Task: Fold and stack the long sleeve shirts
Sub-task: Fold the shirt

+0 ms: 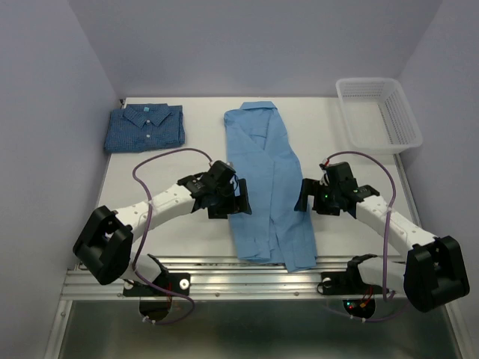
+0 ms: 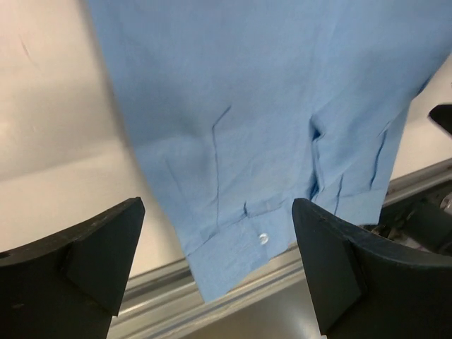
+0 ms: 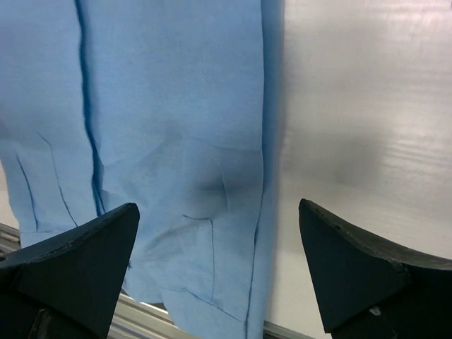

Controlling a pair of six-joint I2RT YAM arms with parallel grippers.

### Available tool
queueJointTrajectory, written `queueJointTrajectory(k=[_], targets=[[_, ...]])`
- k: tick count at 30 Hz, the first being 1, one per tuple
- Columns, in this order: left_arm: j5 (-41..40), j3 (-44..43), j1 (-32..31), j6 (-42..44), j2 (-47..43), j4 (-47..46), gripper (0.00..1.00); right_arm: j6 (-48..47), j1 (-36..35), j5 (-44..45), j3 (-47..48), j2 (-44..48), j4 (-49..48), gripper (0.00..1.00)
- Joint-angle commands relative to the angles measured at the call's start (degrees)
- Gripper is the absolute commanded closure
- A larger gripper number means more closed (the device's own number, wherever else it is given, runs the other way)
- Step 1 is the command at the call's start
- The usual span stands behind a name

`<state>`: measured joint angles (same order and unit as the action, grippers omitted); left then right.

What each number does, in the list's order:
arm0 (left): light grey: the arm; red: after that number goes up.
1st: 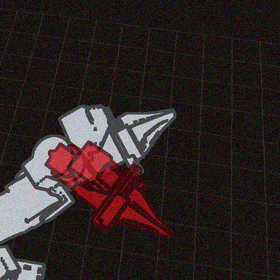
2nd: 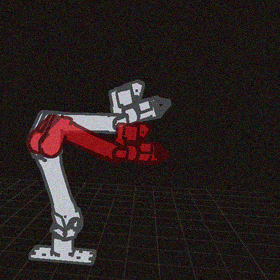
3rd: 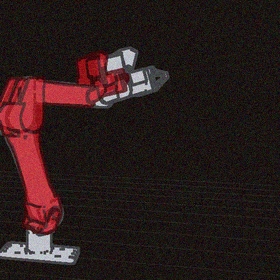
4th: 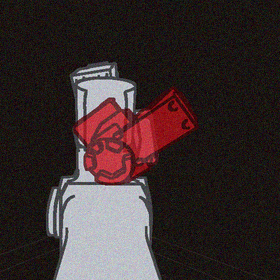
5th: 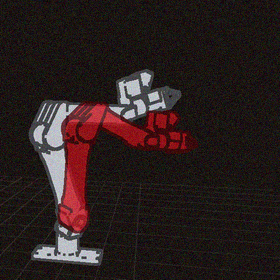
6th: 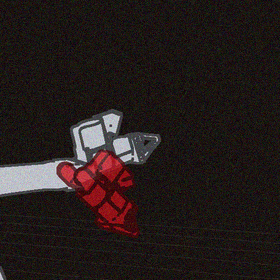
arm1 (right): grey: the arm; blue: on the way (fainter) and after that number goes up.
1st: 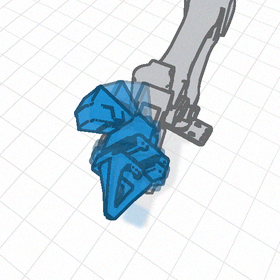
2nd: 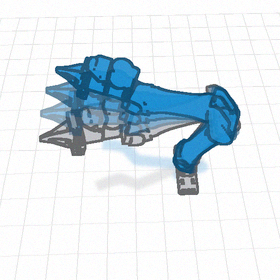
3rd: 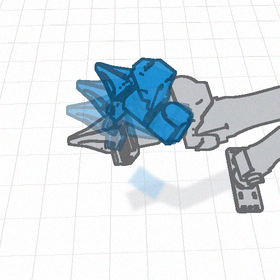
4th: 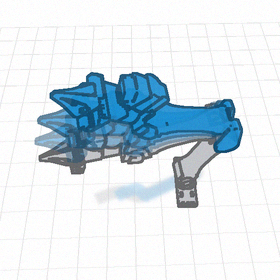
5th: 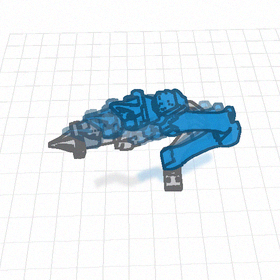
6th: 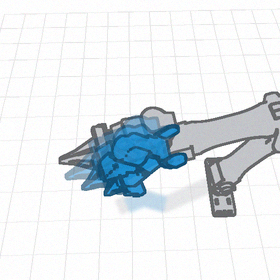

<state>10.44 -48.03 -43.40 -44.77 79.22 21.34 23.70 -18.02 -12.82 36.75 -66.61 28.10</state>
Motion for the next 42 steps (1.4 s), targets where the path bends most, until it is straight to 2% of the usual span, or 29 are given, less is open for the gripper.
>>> queueJointTrajectory(k=[1,4,9,12,19,22,26,30,31,32,33,35,36,37,38,39,42], targets=[[-7.4,-8.3,2.7,5.4,2.3,2.4,0.01,-1.7,0.1,1.6,4.3,1.1,-6.9,0.00],[-5.9,-8.8,3.0,6.7,3.0,2.4,0.01,-2.4,0.1,-1.9,5.4,1.4,-4.3,0.00],[-1.9,-1.0,3.6,6.7,0.2,3.4,0.01,1.2,0.1,8.3,3.2,2.7,9.6,0.00],[4.2,3.4,3.6,6.3,-1.6,0.6,0.01,4.3,0.1,8.3,3.1,1.3,14.0,0.00],[3.5,5.3,3.6,5.4,-3.7,-1.9,0.01,2.6,0.1,-0.1,2.2,-0.8,5.4,0.00],[-0.1,2.8,3.7,5.8,-3.5,-3.2,0.01,1.3,0.1,5.5,5.2,-3.9,-2.0,0.00],[-7.8,-3.8,5.7,8.6,-0.1,-3.5,0.01,4.6,0.1,17.1,12.8,-10.5,-14.1,0.00],[-9.4,-10.1,14.0,10.6,5.1,-7.6,0.01,2.2,0.1,21.6,23.6,-22.3,-19.5,0.00],[-11.9,-14.9,17.6,11.5,8.7,-7.5,0.01,0.0,0.1,22.1,32.0,-25.6,-18.0,0.00],[-12.4,-17.4,19.1,12.6,10.9,-7.5,0.01,-0.9,0.1,22.9,36.6,-29.1,-15.6,0.00],[-13.4,-24.1,21.5,14.2,15.7,-6.5,0.01,-3.1,0.1,22.9,40.6,-35.5,-13.4,0.00],[-14.5,-32.1,22.4,17.1,21.0,-2.6,0.01,-5.4,0.1,22.8,51.0,-41.3,-12.5,0.00],[-16.8,-40.0,22.6,18.2,26.2,-1.8,0.01,-6.6,0.1,23.8,54.3,-46.5,-12.3,0.00],[-17.2,-44.3,22.7,19.1,28.7,-0.6,0.01,-7.3,0.1,24.7,57.4,-48.9,-12.2,0.00],[-16.5,-48.4,23.2,21.5,31.5,1.7,0.01,-8.0,0.1,25.3,63.5,-51.2,-12.1,0.00],[-15.6,-56.6,23.6,22.4,34.0,2.6,0.01,-8.8,0.1,26.1,66.9,-53.7,-11.8,0.00],[-13.6,-67.7,25.3,23.5,43.7,5.2,0.01,-11.7,0.1,25.6,76.0,-63.3,-10.9,0.00]])
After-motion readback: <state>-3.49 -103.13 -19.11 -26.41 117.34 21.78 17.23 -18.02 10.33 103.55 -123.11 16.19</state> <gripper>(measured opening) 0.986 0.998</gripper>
